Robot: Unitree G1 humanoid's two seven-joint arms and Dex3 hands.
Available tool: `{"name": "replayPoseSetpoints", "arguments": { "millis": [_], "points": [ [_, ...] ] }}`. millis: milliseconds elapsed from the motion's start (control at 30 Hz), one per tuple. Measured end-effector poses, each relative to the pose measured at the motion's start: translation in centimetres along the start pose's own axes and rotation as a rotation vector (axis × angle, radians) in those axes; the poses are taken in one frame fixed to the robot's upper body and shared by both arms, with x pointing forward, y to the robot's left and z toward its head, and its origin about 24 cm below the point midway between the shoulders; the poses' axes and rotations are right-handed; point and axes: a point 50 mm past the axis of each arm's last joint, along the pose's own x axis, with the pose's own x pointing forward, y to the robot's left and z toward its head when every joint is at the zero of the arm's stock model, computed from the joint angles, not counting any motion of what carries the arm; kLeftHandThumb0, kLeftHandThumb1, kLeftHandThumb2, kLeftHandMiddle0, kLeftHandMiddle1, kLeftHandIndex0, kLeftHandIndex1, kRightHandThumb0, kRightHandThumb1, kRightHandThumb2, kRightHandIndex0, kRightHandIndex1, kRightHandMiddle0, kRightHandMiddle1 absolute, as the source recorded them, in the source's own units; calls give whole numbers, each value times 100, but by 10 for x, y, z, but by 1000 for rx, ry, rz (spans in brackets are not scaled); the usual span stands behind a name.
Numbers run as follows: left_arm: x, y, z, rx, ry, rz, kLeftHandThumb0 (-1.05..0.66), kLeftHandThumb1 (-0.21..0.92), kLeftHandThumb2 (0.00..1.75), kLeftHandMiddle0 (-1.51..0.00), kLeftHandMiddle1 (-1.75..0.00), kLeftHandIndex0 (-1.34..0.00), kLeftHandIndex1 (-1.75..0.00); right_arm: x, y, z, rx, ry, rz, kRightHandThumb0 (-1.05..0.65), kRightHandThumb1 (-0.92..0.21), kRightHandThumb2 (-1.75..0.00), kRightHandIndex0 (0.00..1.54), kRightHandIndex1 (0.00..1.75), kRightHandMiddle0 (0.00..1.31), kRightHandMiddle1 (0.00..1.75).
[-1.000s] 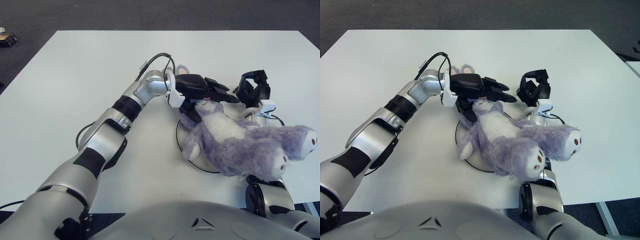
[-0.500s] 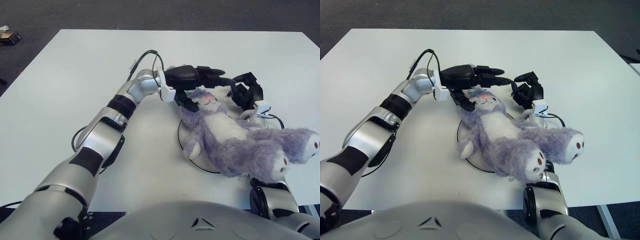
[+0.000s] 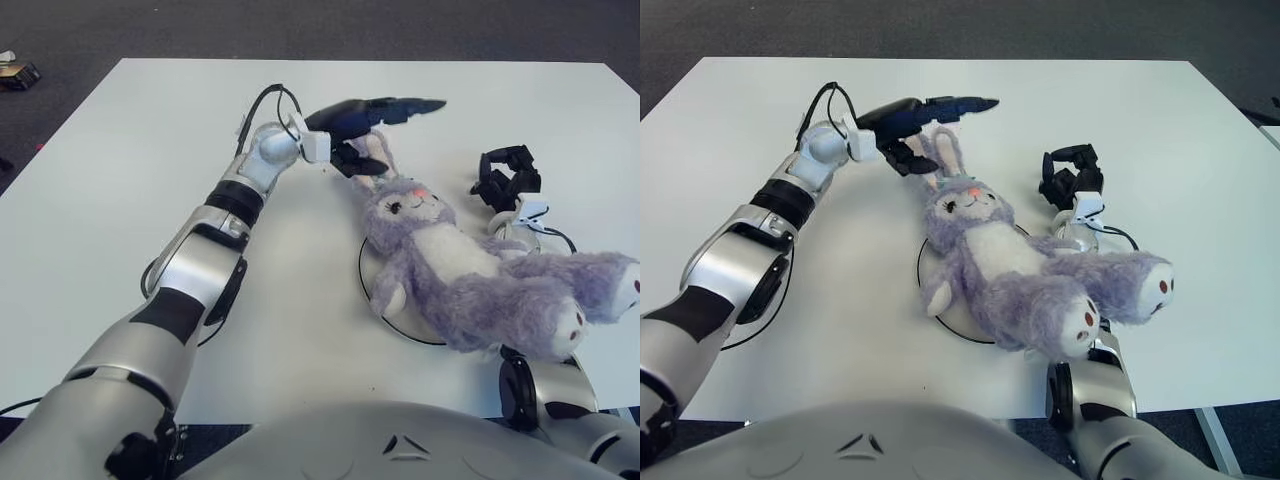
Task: Put the doll into the plate.
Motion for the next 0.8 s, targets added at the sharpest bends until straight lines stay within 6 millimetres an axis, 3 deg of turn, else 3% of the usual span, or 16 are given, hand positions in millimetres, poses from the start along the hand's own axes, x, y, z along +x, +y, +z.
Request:
{"name": "replayPoseSetpoints", "arguments": {
  "millis": [500, 800],
  "points": [
    [-7, 23, 1, -124, -14, 66, -98, 92, 94, -27, -1, -17, -1, -1, 2, 1, -3, 7, 7, -37, -75, -75, 84, 175, 31, 175],
    [-34, 35, -9, -141, 37, 267, -95, 92, 87, -35, -3, -22, -7, -2, 3, 1, -5, 4, 11, -37, -75, -74, 83, 175, 31, 175]
  ]
}}
